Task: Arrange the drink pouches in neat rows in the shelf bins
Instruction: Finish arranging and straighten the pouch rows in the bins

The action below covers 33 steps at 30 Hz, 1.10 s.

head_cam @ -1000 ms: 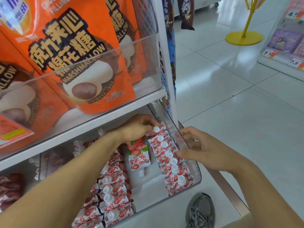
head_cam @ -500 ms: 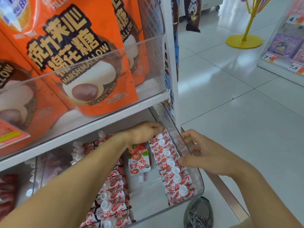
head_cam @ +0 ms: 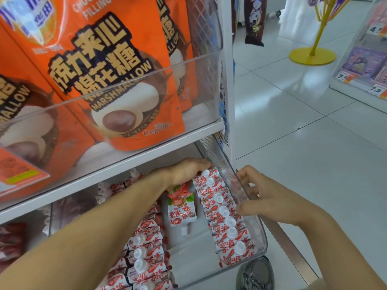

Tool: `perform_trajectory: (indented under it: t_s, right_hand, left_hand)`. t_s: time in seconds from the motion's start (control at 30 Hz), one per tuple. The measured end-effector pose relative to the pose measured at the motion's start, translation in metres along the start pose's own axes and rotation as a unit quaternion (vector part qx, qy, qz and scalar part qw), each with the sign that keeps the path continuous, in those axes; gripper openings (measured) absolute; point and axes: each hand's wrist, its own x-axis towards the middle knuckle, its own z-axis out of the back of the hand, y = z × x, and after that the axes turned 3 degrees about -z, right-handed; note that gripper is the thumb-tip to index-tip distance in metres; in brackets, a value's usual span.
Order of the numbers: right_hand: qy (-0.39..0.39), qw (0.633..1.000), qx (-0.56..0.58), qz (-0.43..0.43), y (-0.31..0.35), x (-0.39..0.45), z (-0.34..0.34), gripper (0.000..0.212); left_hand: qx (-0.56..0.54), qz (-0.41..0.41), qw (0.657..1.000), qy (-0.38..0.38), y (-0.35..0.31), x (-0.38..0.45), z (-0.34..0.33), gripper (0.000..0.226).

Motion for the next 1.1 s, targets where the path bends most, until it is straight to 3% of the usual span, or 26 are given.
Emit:
perform_trajectory:
  t_s: [0.1,0.2,0.3,0.4,0.47,0.53,0.63,0.7,0.83,0.93,1.03,1.1]
  right_hand:
    - [-0.003,1.000,0.000,-0.004,0.001,-0.001,0.000,0.057]
    - [-0.005,1.000,0.010,-0.005,0.000,-0.002,-0.001,0.056]
    - [-0.007,1.000,0.013,-0.006,-0.001,-0.001,-0.002,0.057]
    - [-0.003,1.000,0.012,-0.009,0.000,-0.001,-0.001,0.057]
    - [-0.002,1.000,0.010,-0.012,0.001,-0.001,-0.001,0.058]
    - [-0.003,1.000,0.005,-0.013,0.001,-0.001,-0.001,0.058]
    - [-0.006,1.000,0.003,-0.013,0.001,-0.002,-0.002,0.060]
    - [-0.005,1.000,0.005,-0.011,0.001,-0.002,-0.002,0.062]
    - [-0.002,1.000,0.001,-0.009,0.000,-0.001,-0.001,0.060]
    - [0.000,1.000,-0.001,-0.008,0.000,-0.002,-0.002,0.060]
    - [-0.005,1.000,-0.001,-0.005,0.000,-0.003,-0.002,0.063]
    - [-0.005,1.000,0.002,-0.004,-0.001,-0.004,-0.003,0.069]
  left_hand:
    - [0.014,-0.014,1.000,0.010,0.000,0.001,0.003,0.031]
    - [0.144,-0.050,0.988,-0.016,0.004,-0.001,0.016,0.038]
    - [0.296,-0.077,0.951,-0.053,0.005,-0.009,0.037,0.037]
    - [0.467,-0.053,0.883,0.016,0.006,-0.023,0.049,0.050]
    - [0.526,-0.020,0.848,0.054,0.013,-0.028,0.050,0.066]
    - [0.544,-0.020,0.837,0.050,0.017,-0.030,0.046,0.066]
    - [0.523,-0.047,0.851,0.006,0.017,-0.033,0.049,0.042]
    - [0.468,-0.078,0.880,-0.017,0.017,-0.038,0.054,0.038]
    - [0.162,-0.097,0.981,-0.054,0.013,-0.046,0.052,0.025]
    - [0.085,-0.131,0.982,-0.109,0.014,-0.043,0.042,0.040]
    - [0.066,-0.134,0.987,-0.066,0.016,-0.034,0.030,0.040]
    - [0.037,-0.108,0.990,-0.085,0.013,-0.026,0.026,0.037]
